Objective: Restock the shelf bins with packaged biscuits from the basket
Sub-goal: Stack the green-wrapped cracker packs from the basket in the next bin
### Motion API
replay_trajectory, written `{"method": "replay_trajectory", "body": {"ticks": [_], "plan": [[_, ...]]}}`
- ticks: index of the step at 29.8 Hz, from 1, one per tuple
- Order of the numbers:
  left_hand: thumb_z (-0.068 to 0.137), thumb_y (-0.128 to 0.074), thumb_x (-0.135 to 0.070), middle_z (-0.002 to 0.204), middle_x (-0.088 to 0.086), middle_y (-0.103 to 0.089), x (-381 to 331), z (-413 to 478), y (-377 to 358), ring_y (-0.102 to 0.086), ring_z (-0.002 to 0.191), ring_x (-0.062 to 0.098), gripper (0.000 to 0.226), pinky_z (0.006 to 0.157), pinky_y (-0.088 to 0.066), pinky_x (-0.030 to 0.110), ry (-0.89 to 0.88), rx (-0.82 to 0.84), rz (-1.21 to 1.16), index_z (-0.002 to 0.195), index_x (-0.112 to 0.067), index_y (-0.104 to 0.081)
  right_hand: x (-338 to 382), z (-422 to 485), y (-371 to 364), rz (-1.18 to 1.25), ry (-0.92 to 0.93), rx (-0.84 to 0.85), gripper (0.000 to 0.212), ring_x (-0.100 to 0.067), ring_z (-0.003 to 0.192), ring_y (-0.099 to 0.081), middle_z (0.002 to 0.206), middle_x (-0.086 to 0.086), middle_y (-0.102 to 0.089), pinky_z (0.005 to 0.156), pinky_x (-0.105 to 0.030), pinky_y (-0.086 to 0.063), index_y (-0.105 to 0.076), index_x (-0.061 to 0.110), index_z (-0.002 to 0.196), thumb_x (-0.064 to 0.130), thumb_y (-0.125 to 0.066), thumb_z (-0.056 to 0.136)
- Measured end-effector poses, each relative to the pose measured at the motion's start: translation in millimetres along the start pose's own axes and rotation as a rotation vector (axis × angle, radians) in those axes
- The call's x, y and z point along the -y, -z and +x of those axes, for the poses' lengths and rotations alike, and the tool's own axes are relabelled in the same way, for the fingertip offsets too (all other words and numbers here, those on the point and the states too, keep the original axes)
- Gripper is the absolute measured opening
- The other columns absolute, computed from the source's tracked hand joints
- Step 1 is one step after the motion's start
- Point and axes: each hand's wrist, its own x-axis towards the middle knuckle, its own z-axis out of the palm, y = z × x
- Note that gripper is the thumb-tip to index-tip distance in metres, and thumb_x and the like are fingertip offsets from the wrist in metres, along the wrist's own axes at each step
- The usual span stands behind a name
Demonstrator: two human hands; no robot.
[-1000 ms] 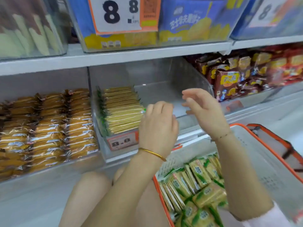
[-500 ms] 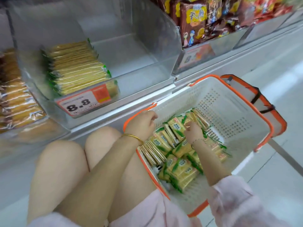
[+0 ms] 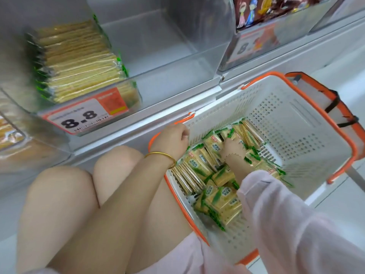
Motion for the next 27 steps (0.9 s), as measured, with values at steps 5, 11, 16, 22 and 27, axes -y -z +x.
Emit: {"method": "replay_trajectory", "body": {"ticks": [5,11,16,22,27], "plan": [[0.091,-0.051,-0.013,0.127,0.006,-0.056,-1.2,-1.5,-0.9,-0.055,0.111,0.024,0.032,0.097,-0.043,0.034,0.04,0.043,0.018,0.122,-0.014,-0.056,-1.2,-18.4,24.3,0.321,0.282,0.088,0.024,-0.025,0.093,-0.061,0.103,-0.007,-0.064,0.084,-0.037,-0.052,-0.058,0.009,0.108,0.016,-0.065,0.086],[0.081,-0.071,-0.031,0.133,0.008,-0.05,-3.6,-0.7,-7.4,-0.048,0.122,0.024,0.066,0.099,-0.041,0.035,0.071,0.104,-0.015,0.136,-0.013,-0.038,5.4,-66.9,57.1,0.825,0.534,0.453,0.02,-0.01,0.081,-0.067,0.089,0.004,-0.069,0.079,-0.026,-0.055,-0.062,0.011,0.101,0.007,-0.067,0.083],[0.086,-0.065,-0.022,0.095,0.005,-0.057,-3.7,-5.0,-2.8,-0.058,0.096,0.027,0.02,0.077,-0.042,0.032,0.063,0.09,0.104,0.098,-0.016,-0.049,11.9,-69.5,32.4,1.03,0.453,0.591,0.027,-0.014,0.089,-0.064,0.097,0.001,-0.067,0.085,-0.03,-0.052,-0.061,0.013,0.114,0.03,-0.048,0.096],[0.089,-0.061,-0.021,0.107,0.009,-0.06,0.4,-5.9,-2.1,-0.056,0.099,0.027,0.02,0.074,-0.038,0.029,0.093,0.051,0.153,0.104,-0.013,-0.051,28.1,-68.6,-40.6,0.221,0.273,0.44,0.024,-0.026,0.09,-0.056,0.093,-0.012,-0.061,0.077,-0.035,-0.047,-0.057,0.002,0.102,0.019,-0.041,0.096],[0.088,-0.062,-0.019,0.11,0.008,-0.06,3.5,-5.8,-2.9,-0.056,0.101,0.026,0.025,0.074,-0.037,0.027,0.093,0.047,0.118,0.109,-0.011,-0.052,28.7,-83.5,-65.2,0.058,0.268,0.338,0.031,-0.029,0.1,-0.059,0.109,-0.012,-0.06,0.082,-0.034,-0.051,-0.052,0.006,0.113,0.019,-0.06,0.087]]}}
